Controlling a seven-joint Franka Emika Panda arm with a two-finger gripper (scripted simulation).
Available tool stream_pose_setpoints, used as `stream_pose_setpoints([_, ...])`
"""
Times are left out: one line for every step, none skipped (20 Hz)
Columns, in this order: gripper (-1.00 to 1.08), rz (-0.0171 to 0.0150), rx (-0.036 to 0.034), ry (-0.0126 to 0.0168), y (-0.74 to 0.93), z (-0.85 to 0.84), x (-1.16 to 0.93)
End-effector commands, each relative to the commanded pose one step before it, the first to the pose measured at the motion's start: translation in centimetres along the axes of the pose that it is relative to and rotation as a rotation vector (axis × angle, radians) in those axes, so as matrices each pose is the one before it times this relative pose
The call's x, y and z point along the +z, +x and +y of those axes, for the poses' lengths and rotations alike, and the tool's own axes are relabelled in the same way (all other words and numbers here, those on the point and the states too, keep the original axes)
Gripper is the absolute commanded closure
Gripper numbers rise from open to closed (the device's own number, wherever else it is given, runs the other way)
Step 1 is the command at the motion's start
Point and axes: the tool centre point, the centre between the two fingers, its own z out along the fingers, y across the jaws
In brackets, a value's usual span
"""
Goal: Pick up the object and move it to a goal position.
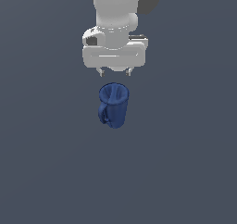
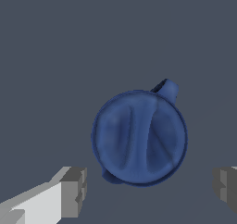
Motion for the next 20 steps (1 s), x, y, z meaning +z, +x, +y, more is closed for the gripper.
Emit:
stream_pose_setpoints([-0.2,0.0,0.0,0.0,0.0,0.001,0.0])
stream_pose_setpoints([-0.2,0.0004,-0.00099,-0.00053,0.01,0.008,-0.009])
stream_pose_setpoints([-0.2,0.00131,-0.00331,-0.00174,0.022,-0.007,-0.034])
stream_pose_setpoints([-0.2,0.00208,-0.00527,-0.00273,0.036,0.002,-0.052])
stream_pose_setpoints([-0.2,0.00267,-0.00685,-0.00342,0.037,-0.002,-0.067])
stream_pose_setpoints([-0.2,0.00208,-0.00541,-0.00255,0.017,-0.006,-0.052])
stream_pose_setpoints([-0.2,0.00122,-0.00323,-0.00139,0.0,-0.008,-0.031])
stream_pose_setpoints([-0.2,0.00039,-0.00107,-0.00036,-0.007,-0.01,-0.011])
stream_pose_setpoints([-0.2,-0.00045,0.0012,0.0005,0.002,0.01,0.013])
stream_pose_setpoints([-0.2,-0.00095,0.00265,0.00081,0.024,0.012,0.023])
stream_pose_setpoints([-0.2,-0.00145,0.00411,0.00103,0.053,0.036,0.038])
stream_pose_setpoints([-0.2,-0.002,0.00569,0.00135,0.079,0.048,0.052])
stream_pose_setpoints([-0.2,-0.00269,0.00762,0.00185,0.102,0.064,0.07])
stream_pose_setpoints([-0.2,-0.00334,0.0094,0.00231,0.123,0.076,0.087])
stream_pose_setpoints([-0.2,-0.00392,0.01098,0.00267,0.145,0.088,0.102])
stream_pose_setpoints([-0.2,-0.00453,0.01265,0.00303,0.169,0.102,0.118])
stream_pose_setpoints([-0.2,-0.00521,0.01447,0.00342,0.194,0.113,0.136])
stream_pose_setpoints([-0.2,-0.00592,0.01632,0.0038,0.22,0.127,0.155])
stream_pose_setpoints([-0.2,-0.00662,0.01815,0.00415,0.247,0.138,0.174])
stream_pose_setpoints([-0.2,-0.00736,0.02002,0.00448,0.275,0.15,0.194])
